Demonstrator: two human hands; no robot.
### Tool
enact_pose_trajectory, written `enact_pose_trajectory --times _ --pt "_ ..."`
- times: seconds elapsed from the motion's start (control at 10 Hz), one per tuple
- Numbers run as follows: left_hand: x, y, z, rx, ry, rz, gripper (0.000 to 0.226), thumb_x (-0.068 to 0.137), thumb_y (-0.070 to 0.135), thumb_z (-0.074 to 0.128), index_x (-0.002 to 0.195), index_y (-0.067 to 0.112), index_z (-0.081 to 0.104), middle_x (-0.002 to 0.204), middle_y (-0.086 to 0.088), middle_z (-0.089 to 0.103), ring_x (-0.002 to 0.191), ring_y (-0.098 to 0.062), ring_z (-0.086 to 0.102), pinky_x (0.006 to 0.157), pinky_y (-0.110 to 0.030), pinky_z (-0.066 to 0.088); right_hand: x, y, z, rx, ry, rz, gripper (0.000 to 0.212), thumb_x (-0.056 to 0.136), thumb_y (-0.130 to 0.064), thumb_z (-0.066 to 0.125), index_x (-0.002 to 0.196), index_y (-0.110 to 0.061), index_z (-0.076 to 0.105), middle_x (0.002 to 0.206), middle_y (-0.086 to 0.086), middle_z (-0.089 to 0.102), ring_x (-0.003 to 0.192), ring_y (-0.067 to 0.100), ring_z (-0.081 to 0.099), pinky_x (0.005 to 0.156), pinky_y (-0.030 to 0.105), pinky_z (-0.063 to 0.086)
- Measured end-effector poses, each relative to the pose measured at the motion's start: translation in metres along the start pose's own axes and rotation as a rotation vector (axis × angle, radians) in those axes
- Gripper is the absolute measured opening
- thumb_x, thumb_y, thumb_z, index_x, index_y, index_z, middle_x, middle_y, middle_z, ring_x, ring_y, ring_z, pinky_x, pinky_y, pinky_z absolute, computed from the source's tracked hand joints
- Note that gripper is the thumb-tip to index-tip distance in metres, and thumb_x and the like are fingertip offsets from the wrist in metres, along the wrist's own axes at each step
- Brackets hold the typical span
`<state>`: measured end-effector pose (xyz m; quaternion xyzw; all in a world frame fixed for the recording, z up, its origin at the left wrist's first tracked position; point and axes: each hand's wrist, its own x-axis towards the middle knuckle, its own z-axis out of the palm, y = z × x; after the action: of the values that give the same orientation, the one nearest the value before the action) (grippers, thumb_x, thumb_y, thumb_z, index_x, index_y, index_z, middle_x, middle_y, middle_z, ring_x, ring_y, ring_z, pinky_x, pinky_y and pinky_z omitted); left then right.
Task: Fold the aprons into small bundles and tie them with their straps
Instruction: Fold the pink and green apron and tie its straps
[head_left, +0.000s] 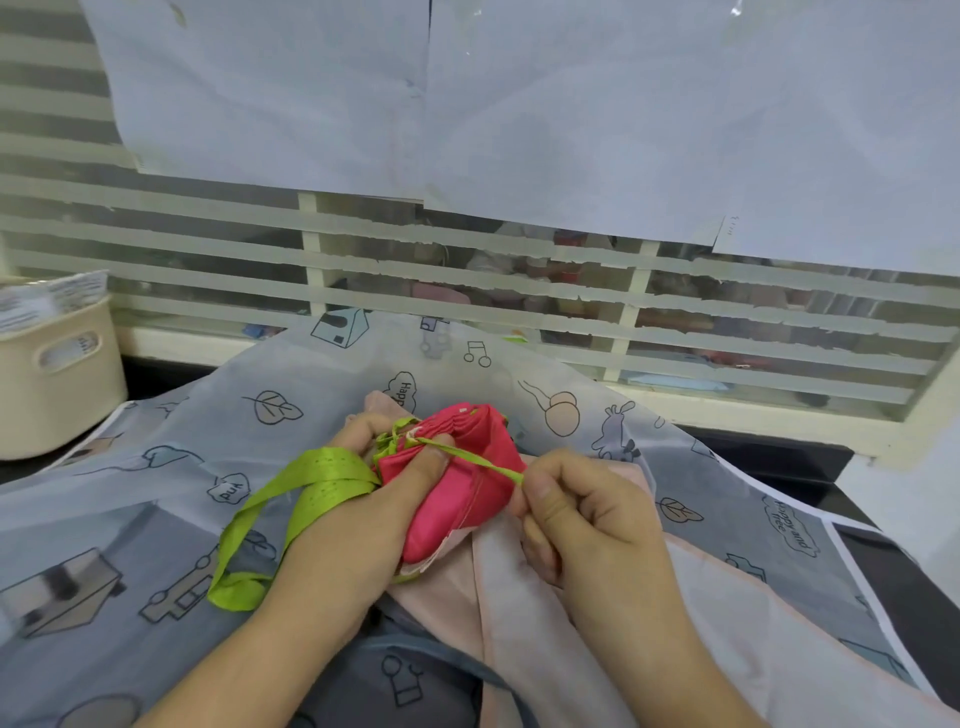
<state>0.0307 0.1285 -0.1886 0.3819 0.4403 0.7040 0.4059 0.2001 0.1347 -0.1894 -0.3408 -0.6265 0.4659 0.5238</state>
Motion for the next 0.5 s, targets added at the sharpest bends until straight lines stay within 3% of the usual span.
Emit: enact_pose_trajectory --times 0.1,0.2,0.3,0.4,0.5 --pt "0.001 0.002 -0.003 -0.052 -0.021 -0.042 0.030 0.080 0.029 0.079 0.099 0.011 0.065 0.088 -0.016 0.073 0.068 -0.027 0.070 0.054 -0.033 0.056 0.000 -0.001 0.004 0.166 -0.092 0.116 0.031 0.098 -0.015 0.060 0.068 -0.014 0.066 0.050 0.001 0.032 0.043 0.011 0.024 0.043 0.019 0.021" --pt "0.006 0.005 -0.008 -0.196 -0.024 -0.203 0.032 0.081 0.028 0.075 0.105 0.012 0.062 0.080 -0.015 0.070 0.050 -0.027 0.063 0.043 -0.030 0.051 0.001 0.001 0.004 0.226 -0.140 0.263 0.037 0.103 -0.011 0.058 0.066 -0.015 0.066 0.049 -0.001 0.027 0.042 0.008 0.017 0.042 0.018 0.014" --pt "0.006 0.008 -0.009 -0.202 -0.089 -0.320 0.028 0.082 0.026 0.073 0.106 0.011 0.070 0.077 -0.013 0.071 0.050 -0.024 0.064 0.043 -0.030 0.052 0.001 -0.001 0.002 0.252 -0.142 0.332 0.025 0.089 -0.018 0.066 0.065 -0.013 0.065 0.050 -0.001 0.023 0.043 0.009 0.013 0.043 0.017 0.011" --pt "0.002 0.011 -0.009 -0.243 -0.209 -0.400 0.016 0.078 0.019 0.071 0.086 0.009 0.081 0.078 -0.014 0.073 0.053 -0.023 0.069 0.039 -0.030 0.053 0.003 0.001 -0.001 0.347 -0.092 0.380 0.017 0.079 -0.016 0.066 0.065 -0.009 0.061 0.054 -0.003 0.018 0.044 0.008 0.011 0.044 0.017 0.008" --pt "-0.001 0.013 -0.014 -0.308 -0.402 -0.397 0.042 0.060 0.023 0.097 0.092 0.001 0.082 0.093 -0.022 0.077 0.069 -0.029 0.077 0.047 -0.037 0.060 0.005 0.003 -0.004 0.388 -0.083 0.398 0.014 0.076 -0.008 0.063 0.063 -0.011 0.057 0.056 -0.004 0.018 0.044 0.007 0.012 0.043 0.015 0.009"
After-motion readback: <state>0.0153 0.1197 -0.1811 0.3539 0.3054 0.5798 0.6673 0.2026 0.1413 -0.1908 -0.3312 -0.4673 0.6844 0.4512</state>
